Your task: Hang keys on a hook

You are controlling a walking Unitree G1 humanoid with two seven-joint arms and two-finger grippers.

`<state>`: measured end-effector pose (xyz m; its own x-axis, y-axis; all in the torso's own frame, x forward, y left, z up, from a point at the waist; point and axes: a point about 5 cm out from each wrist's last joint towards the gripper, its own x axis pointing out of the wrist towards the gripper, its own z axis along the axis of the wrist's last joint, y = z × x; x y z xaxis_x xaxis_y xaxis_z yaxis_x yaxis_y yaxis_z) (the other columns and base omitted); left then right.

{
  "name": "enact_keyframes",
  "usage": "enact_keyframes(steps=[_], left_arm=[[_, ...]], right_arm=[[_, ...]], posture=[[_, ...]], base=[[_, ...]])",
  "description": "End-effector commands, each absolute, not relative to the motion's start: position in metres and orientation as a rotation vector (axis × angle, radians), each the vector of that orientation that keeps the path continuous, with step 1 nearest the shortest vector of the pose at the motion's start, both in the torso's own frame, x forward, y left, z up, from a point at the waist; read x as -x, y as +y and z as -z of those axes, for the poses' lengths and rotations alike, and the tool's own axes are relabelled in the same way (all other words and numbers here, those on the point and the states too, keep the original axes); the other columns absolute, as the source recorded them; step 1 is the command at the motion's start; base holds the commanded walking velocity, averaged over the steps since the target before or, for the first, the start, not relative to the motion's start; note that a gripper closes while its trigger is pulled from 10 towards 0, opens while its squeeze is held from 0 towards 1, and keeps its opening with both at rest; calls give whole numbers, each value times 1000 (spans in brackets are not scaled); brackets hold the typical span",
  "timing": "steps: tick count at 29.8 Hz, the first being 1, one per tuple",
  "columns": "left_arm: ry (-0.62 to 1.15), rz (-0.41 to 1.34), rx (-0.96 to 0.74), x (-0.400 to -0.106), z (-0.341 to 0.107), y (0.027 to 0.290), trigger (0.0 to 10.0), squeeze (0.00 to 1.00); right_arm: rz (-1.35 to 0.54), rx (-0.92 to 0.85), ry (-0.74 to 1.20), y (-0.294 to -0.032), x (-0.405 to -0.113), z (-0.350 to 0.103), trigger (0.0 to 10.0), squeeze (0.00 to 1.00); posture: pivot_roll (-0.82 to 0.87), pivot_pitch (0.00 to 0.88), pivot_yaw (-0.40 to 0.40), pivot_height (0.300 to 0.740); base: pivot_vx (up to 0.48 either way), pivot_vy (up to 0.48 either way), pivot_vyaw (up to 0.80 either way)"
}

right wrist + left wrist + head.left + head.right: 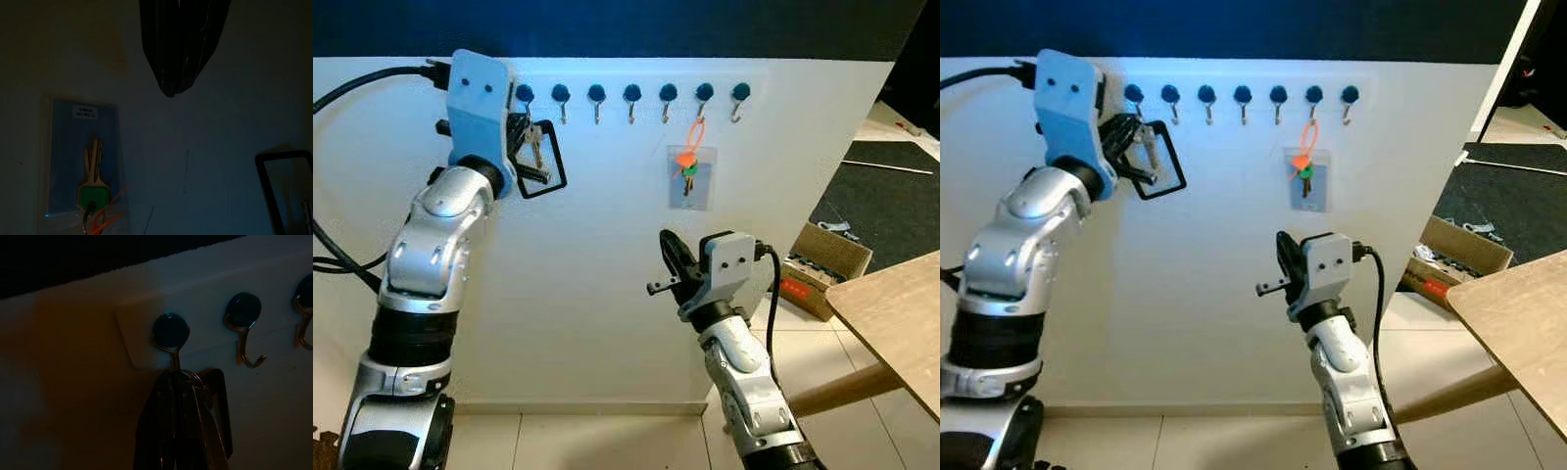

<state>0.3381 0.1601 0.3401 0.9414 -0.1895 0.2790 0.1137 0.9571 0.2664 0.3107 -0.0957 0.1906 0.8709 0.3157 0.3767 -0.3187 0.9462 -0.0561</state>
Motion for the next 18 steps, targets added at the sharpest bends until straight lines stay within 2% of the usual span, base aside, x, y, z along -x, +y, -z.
enact_keyframes(steps=[1,4,10,18], left_arm=[[-292,188,-253,-340,-334,152,10000,0],[-296,188,-257,-340,-335,151,10000,0],[-303,131,-394,-342,-332,150,10000,0],[-347,137,-483,-340,-335,136,10000,0]], right_arm=[[-328,-4,-382,-96,-309,-186,10000,0],[-328,-4,-382,-96,-309,-186,10000,0],[-334,-5,-384,-96,-310,-186,10000,0],[-342,-4,-386,-94,-310,-187,10000,0]], posture=[[164,141,47,740],[164,141,47,740],[170,135,39,740],[171,133,37,740]], base=[[0,0,0],[0,0,0],[0,0,0],[0,0,0]])
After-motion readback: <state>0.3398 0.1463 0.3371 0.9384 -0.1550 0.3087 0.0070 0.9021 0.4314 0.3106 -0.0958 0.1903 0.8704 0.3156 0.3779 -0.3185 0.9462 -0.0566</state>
